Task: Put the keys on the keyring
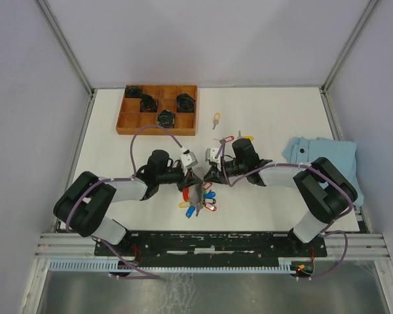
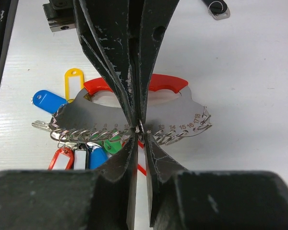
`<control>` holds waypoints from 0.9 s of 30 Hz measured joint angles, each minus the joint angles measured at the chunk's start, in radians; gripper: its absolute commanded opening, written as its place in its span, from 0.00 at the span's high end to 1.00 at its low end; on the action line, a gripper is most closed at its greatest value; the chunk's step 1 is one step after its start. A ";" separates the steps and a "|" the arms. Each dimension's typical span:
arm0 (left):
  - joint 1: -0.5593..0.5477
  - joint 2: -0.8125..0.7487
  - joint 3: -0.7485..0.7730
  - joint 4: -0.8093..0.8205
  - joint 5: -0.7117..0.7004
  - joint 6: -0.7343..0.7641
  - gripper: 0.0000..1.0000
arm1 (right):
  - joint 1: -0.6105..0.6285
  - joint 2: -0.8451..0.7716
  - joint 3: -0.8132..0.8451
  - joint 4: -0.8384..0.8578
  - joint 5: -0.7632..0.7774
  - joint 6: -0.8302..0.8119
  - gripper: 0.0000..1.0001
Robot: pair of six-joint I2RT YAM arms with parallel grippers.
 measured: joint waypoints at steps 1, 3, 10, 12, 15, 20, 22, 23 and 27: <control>0.000 0.000 0.000 -0.003 0.000 0.001 0.97 | 0.000 0.003 0.002 0.000 -0.001 0.000 0.87; 0.000 0.000 0.000 -0.009 0.000 0.005 0.97 | 0.000 0.008 0.004 0.002 -0.001 0.000 0.92; 0.000 0.000 0.000 -0.010 0.000 0.012 0.85 | 0.000 0.011 0.006 0.004 -0.008 0.005 0.99; 0.000 -0.002 0.000 -0.005 0.001 0.012 0.82 | 0.000 0.012 0.006 0.006 -0.013 0.009 0.99; 0.000 -0.008 0.000 0.013 0.003 0.012 0.81 | 0.000 0.017 0.006 0.019 -0.027 0.020 0.99; 0.000 -0.014 0.000 0.020 0.006 0.013 0.81 | -0.004 0.021 0.005 0.039 -0.035 0.041 0.99; 0.000 -0.014 0.000 0.022 0.007 0.013 0.80 | -0.007 0.021 0.005 0.050 -0.036 0.050 0.99; 0.000 -0.014 0.000 0.024 0.007 0.013 0.78 | -0.010 0.021 0.004 0.059 -0.039 0.055 0.99; 0.000 -0.016 0.000 0.032 0.008 0.013 0.75 | -0.024 0.021 -0.010 0.095 -0.055 0.077 0.99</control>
